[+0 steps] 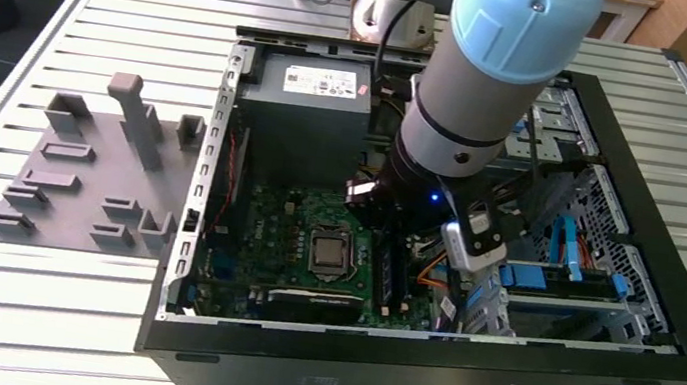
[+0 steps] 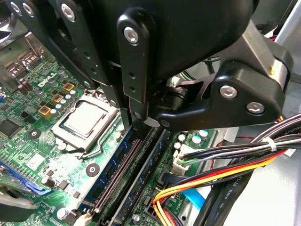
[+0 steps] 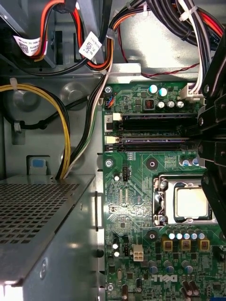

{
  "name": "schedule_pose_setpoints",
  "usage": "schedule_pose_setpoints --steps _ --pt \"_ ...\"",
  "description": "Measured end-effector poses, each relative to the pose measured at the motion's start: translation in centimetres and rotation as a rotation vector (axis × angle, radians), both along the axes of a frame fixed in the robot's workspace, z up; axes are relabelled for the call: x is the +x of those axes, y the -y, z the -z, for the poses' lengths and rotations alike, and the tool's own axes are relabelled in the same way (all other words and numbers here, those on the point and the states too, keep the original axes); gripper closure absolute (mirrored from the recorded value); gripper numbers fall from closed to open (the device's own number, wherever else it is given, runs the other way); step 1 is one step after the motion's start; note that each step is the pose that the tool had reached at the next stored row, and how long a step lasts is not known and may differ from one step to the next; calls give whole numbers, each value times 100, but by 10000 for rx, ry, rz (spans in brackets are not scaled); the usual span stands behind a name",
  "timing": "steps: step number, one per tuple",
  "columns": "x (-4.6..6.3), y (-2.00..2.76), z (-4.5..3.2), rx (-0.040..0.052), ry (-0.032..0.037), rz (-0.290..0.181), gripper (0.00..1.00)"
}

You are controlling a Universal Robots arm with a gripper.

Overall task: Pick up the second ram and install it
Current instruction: 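Press down the second ram until it locks into place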

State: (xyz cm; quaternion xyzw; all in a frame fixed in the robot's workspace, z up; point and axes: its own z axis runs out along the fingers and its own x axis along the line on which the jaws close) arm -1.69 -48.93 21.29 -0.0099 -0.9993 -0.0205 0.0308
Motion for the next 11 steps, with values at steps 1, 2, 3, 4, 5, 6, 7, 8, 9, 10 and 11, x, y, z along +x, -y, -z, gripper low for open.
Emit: schedule_pose_setpoints --steps 1,2,3,4,5,6,7,8,9,10,11 --pt "3 0 -1 -2 -1 0 86" --pt "8 1 0 -4 -1 8 86" --pt "8 1 2 -3 -1 11 86" --pt "8 1 2 -4 0 12 86" --pt "9 1 4 -3 0 13 86" --pt "9 1 6 -2 0 13 86" --pt "9 1 8 -2 -1 13 86" --pt "9 1 10 -3 -1 13 86" --pt "9 1 13 -2 -1 13 86" --pt "9 1 15 -3 -1 13 86" --pt "9 1 18 -3 -1 13 86"
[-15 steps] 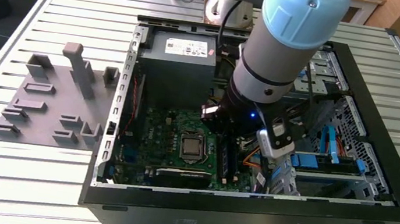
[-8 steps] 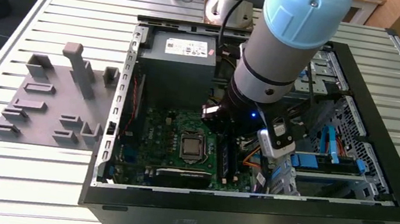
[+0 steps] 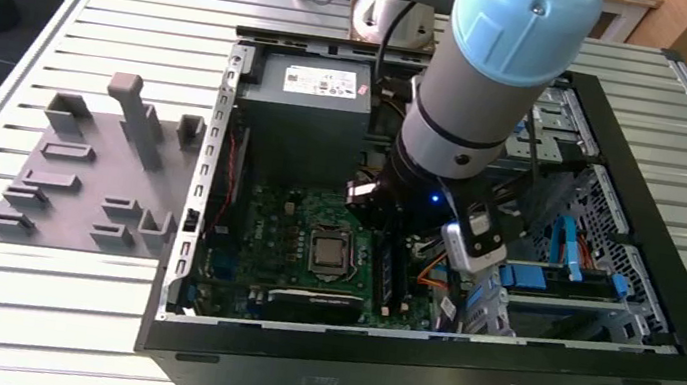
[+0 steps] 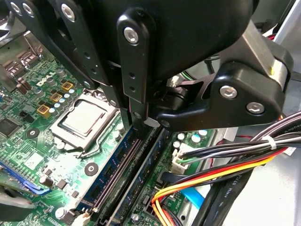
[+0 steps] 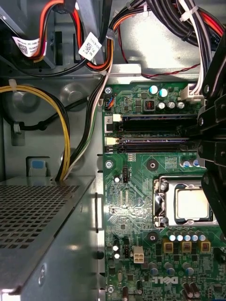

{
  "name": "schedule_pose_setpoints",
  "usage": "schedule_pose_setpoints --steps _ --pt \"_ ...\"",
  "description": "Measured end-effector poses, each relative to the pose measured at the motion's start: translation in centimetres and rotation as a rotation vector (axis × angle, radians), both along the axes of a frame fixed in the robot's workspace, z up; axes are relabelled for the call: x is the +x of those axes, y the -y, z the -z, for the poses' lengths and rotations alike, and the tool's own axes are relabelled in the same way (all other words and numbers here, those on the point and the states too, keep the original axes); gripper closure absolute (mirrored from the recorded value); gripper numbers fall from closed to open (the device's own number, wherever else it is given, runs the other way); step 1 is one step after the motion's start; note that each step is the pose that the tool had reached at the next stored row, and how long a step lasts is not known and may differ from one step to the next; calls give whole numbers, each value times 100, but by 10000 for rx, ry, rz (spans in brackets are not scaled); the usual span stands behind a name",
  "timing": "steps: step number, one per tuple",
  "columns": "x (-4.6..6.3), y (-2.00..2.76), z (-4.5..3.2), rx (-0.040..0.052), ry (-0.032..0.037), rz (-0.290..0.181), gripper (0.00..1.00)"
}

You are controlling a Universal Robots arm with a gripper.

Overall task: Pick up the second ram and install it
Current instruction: 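Press down the second ram until it locks into place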

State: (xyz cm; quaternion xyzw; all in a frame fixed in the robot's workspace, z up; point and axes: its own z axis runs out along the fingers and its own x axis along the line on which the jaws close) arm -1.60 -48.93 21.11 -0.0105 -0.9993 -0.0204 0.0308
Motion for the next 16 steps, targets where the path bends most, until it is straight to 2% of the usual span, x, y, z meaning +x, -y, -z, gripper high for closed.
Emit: schedule_pose_setpoints --steps 16 --pt "0 0 19 0 0 0 86"
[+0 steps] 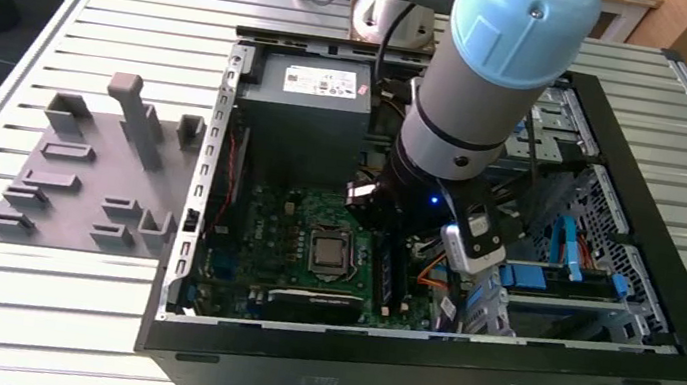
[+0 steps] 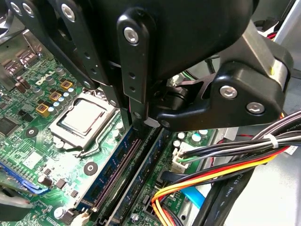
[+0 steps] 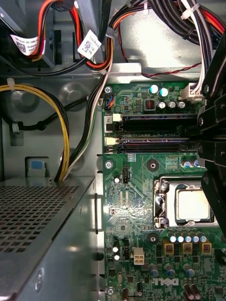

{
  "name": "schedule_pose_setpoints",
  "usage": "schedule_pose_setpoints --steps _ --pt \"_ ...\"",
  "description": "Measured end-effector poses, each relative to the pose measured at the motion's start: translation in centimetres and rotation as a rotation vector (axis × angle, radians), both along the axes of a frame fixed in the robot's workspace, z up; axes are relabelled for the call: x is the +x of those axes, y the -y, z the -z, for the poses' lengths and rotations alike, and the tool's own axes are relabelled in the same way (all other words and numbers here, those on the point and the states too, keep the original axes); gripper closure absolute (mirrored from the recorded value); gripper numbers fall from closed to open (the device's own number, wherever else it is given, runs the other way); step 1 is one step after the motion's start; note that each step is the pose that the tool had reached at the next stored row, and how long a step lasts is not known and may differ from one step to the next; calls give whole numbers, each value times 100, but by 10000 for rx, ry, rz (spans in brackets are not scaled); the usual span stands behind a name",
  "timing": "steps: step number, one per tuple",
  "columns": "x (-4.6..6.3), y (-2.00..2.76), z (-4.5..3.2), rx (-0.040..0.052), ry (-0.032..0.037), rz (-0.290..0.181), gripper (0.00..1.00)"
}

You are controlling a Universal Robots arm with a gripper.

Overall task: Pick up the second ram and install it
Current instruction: 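Press down the second ram until it locks into place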

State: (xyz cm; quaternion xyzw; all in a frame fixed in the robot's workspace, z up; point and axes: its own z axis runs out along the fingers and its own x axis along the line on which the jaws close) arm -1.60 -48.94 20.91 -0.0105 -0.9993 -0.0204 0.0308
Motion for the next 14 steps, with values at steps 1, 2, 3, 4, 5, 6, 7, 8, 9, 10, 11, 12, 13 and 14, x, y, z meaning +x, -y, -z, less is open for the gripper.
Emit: schedule_pose_setpoints --steps 1,2,3,4,5,6,7,8,9,10,11,12,13,14 --pt "0 0 0 -2 0 0 86" --pt "0 0 0 -1 0 0 85" --pt "0 0 1 0 0 0 85" --pt "0 0 1 -1 0 0 78" --pt "0 0 1 0 0 0 78" --pt "0 0 1 0 0 0 78" --pt "0 0 1 0 0 0 78" --pt "0 0 1 -1 0 -1 78" --pt "0 0 -1 0 0 0 78" --pt "0 0 -16 0 0 0 78" --pt "0 0 -36 0 0 0 78" --pt "0 0 -59 0 0 0 78" --pt "0 0 -85 0 0 0 78" --pt "0 0 -113 -1 0 0 78"
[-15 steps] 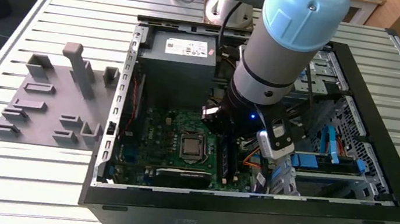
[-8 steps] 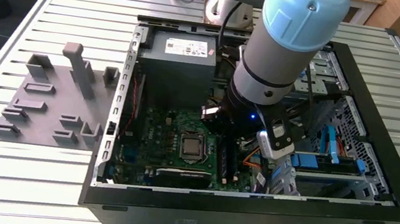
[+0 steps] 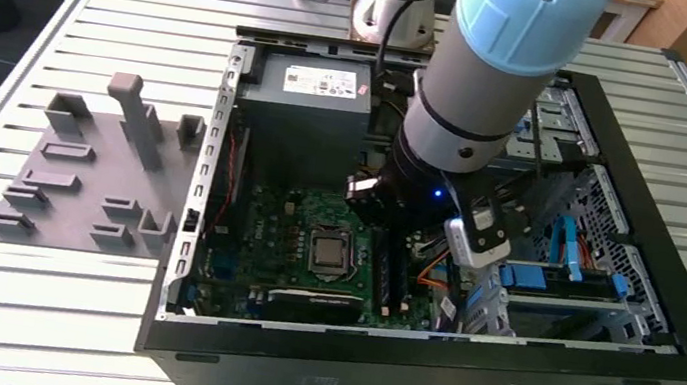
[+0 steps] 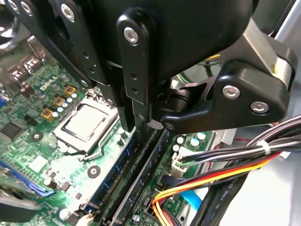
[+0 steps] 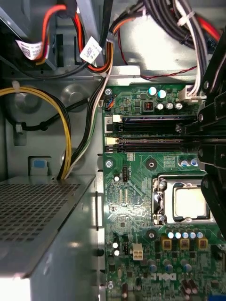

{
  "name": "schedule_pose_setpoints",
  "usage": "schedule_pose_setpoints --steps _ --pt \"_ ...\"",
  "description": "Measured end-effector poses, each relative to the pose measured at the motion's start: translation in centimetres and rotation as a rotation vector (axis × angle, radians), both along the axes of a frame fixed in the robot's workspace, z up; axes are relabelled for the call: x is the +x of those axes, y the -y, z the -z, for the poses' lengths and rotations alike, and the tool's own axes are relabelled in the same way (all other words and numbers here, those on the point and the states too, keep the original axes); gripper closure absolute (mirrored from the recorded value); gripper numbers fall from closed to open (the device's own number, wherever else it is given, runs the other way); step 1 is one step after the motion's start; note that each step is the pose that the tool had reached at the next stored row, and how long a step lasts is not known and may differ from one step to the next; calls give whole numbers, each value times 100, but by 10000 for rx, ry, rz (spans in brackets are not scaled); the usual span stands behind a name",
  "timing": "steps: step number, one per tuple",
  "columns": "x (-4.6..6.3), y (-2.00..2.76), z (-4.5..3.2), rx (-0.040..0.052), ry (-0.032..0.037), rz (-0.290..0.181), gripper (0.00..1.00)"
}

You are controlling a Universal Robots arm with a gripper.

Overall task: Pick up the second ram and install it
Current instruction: 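Press down the second ram until it locks into place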

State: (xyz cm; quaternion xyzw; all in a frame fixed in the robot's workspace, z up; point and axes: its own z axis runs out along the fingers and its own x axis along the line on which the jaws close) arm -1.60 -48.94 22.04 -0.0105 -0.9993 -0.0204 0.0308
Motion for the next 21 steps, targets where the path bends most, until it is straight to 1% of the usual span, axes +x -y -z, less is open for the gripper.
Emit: schedule_pose_setpoints --steps 3,5,7,8,9,15,21 --pt "0 0 -72 0 0 0 78" --pt "0 0 -102 -1 -1 -1 80" --pt "0 0 -103 2 0 0 80" --pt "0 0 -103 4 0 -1 87" --pt "0 0 -103 3 0 0 89" --pt "1 0 -94 2 0 -1 89" --pt "2 0 -13 14 0 -1 89"
